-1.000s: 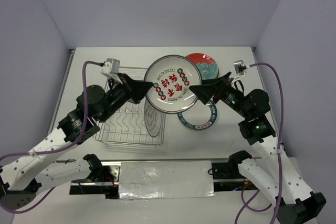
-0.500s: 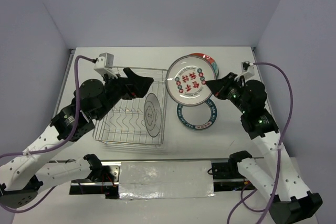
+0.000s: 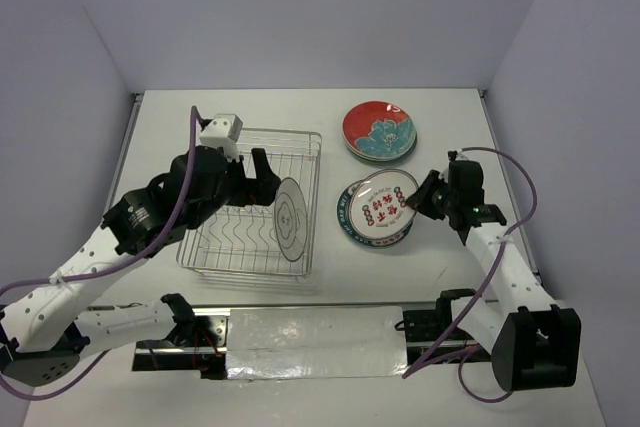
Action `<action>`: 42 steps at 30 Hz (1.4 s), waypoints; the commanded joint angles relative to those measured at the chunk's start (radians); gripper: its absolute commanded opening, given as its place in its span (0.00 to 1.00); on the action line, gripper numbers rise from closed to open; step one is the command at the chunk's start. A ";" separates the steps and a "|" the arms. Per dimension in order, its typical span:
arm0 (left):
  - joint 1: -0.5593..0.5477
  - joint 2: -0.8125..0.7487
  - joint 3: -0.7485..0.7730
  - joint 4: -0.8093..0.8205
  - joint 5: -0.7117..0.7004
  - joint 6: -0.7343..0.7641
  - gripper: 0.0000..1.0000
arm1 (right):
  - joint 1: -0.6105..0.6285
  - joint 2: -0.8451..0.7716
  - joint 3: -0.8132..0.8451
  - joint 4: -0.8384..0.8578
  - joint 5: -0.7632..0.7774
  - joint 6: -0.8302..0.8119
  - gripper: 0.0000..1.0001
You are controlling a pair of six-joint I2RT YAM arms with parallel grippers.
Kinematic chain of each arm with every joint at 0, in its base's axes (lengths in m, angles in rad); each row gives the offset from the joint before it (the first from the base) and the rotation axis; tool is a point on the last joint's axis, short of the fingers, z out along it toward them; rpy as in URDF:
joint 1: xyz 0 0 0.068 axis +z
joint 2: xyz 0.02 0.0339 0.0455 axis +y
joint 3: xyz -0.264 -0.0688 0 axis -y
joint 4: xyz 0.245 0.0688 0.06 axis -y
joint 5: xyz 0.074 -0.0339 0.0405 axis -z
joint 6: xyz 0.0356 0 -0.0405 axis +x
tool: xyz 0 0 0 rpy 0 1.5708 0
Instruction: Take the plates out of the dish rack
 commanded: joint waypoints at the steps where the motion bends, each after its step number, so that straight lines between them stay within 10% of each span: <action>1: -0.002 -0.003 0.021 -0.024 0.040 0.038 1.00 | -0.010 0.031 0.009 0.075 -0.020 -0.046 0.46; 3: -0.004 -0.002 0.019 -0.030 0.033 0.031 0.99 | -0.008 0.066 0.017 0.062 0.024 -0.073 0.62; 16: -0.180 0.219 0.163 -0.274 -0.222 -0.109 1.00 | 0.237 0.334 0.195 -0.212 0.414 -0.118 0.74; 27: -0.216 0.278 0.093 -0.307 -0.339 -0.181 0.99 | 0.239 0.099 0.215 -0.287 0.534 -0.072 0.81; 42: -0.216 0.505 0.050 -0.274 -0.392 -0.278 0.48 | 0.239 -0.088 0.278 -0.399 0.574 -0.098 0.81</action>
